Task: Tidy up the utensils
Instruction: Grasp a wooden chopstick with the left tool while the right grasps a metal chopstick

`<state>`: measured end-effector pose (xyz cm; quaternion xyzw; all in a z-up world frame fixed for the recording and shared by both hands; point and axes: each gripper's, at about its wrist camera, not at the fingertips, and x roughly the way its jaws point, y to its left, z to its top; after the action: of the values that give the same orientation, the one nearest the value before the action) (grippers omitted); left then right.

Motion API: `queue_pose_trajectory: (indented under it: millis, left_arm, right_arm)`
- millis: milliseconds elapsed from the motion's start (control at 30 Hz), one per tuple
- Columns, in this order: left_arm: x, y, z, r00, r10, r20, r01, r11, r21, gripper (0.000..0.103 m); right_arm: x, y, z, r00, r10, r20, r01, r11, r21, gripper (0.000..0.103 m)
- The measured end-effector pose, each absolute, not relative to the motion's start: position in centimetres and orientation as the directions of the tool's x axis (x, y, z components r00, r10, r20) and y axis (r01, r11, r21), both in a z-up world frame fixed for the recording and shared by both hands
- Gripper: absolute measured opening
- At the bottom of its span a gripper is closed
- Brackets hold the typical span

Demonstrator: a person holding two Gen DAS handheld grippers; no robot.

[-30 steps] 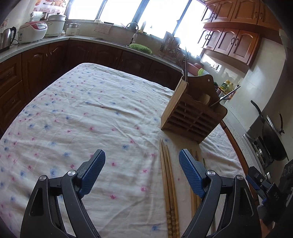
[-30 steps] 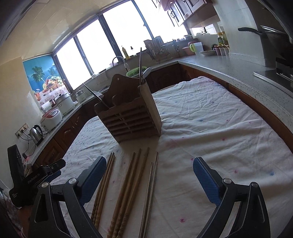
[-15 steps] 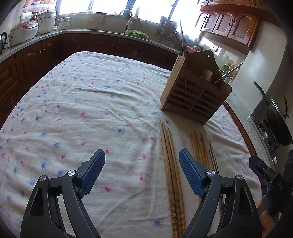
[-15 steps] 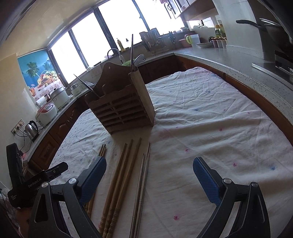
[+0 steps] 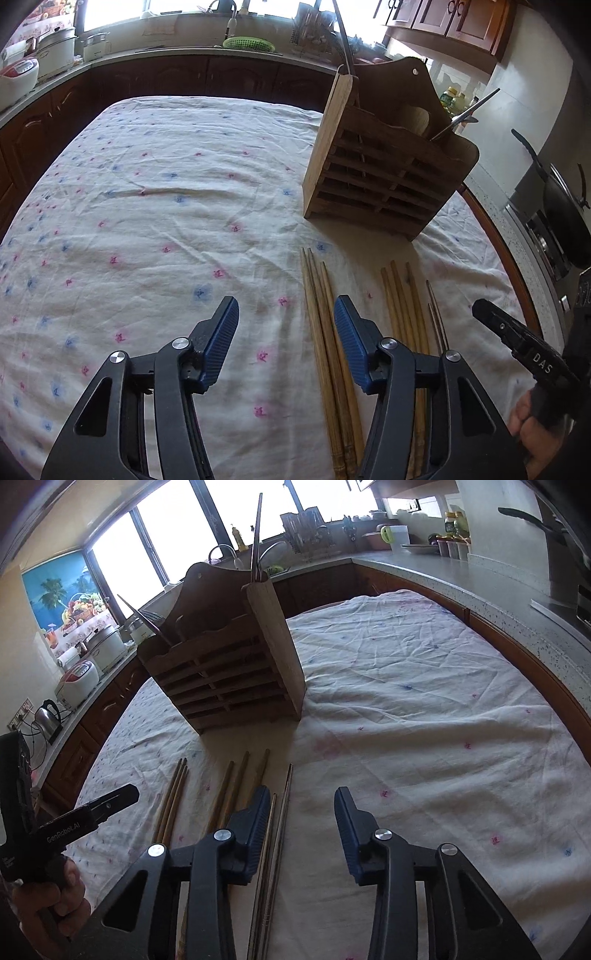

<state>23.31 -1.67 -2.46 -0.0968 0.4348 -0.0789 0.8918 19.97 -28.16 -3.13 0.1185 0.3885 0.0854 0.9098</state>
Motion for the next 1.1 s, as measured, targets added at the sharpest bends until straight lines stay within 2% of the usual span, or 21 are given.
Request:
queue_pose_trajectory:
  millis: [33, 133, 267, 433, 700, 900, 967, 1100]
  left_arm:
    - [23.9, -1.8, -2.7, 0.600, -0.225, -0.767, 0.059, 0.969, -0.238, 0.049]
    - [25.3, -2.5, -3.3, 0.574, -0.218, -0.790, 0.075, 0.974, -0.214, 0.041]
    - [26.5, -3.5, -4.1, 0.549, -0.206, -0.810, 0.104, 0.978, -0.179, 0.035]
    - [27.0, -4.0, -4.4, 0.555, -0.196, -0.809, 0.125, 0.981, -0.151, 0.028]
    - [27.8, -3.9, -4.4, 0.542, -0.208, -0.814, 0.148, 0.977, -0.152, 0.023]
    - [28.4, -5.7, -4.7, 0.555, -0.142, -0.820, 0.180, 0.983, -0.048, 0.020]
    - [28.1, -6.5, -4.6, 0.560, -0.128, -0.819, 0.202, 0.979, -0.015, 0.016]
    - [27.9, -6.8, -4.6, 0.562, -0.131, -0.817, 0.234, 0.972, 0.005, 0.009]
  right_arm:
    - [20.4, -28.0, -3.3, 0.674, 0.249, -0.696, -0.064, 0.958, 0.280, 0.030]
    - [21.3, -27.6, -3.8, 0.651, 0.261, -0.713, -0.074, 0.956, 0.282, 0.026]
    - [22.4, -26.9, -4.3, 0.633, 0.260, -0.729, -0.090, 0.960, 0.265, 0.023]
    - [23.6, -26.0, -5.4, 0.600, 0.241, -0.763, -0.100, 0.969, 0.227, 0.013]
    - [24.4, -24.7, -5.3, 0.612, 0.202, -0.765, -0.131, 0.979, 0.154, 0.012]
    - [25.0, -24.2, -5.4, 0.623, 0.181, -0.761, -0.139, 0.983, 0.120, 0.013]
    - [25.0, -24.2, -5.5, 0.623, 0.184, -0.760, -0.139, 0.982, 0.124, 0.013]
    - [25.0, -24.8, -5.5, 0.622, 0.199, -0.757, -0.126, 0.980, 0.153, 0.007]
